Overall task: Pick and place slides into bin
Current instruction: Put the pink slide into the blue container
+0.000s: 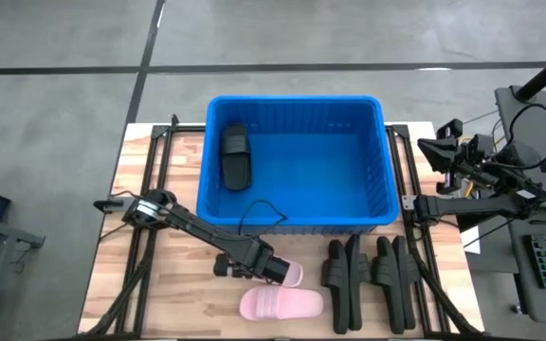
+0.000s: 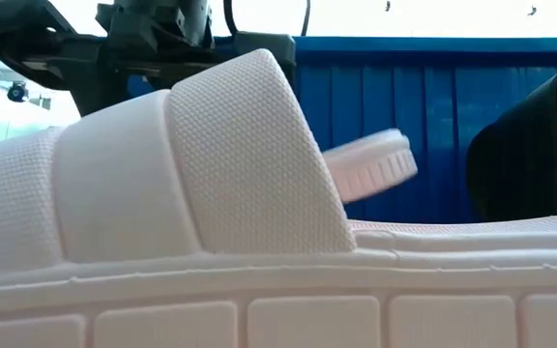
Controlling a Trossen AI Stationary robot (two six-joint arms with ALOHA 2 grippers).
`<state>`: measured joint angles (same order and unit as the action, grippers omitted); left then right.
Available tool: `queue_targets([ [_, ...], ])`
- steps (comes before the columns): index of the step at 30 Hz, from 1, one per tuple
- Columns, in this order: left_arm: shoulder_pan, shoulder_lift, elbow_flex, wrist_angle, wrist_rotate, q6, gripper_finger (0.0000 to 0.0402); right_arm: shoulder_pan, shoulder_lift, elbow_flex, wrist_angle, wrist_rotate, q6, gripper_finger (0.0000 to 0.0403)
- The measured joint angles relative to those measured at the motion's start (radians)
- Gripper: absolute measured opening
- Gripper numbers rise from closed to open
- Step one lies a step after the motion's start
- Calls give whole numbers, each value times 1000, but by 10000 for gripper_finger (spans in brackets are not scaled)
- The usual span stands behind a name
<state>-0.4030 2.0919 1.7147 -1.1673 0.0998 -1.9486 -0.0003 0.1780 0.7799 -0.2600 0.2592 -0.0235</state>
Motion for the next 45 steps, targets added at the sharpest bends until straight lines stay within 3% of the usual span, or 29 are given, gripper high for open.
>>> queue_targets([
  [7,0,-14,11,-12,2,84,9,0,0,0,0,0,-1,28],
  [22,5,-230,15,-49,-159,293,2,0,0,0,-1,2,-12,28],
  [27,6,-292,13,122,-165,465,2,0,0,0,-9,3,-12,28],
  [38,34,-306,18,741,-198,962,1,0,0,0,-53,3,-26,28],
  [45,108,-305,22,795,-236,1100,1,0,0,0,-51,4,7,28],
])
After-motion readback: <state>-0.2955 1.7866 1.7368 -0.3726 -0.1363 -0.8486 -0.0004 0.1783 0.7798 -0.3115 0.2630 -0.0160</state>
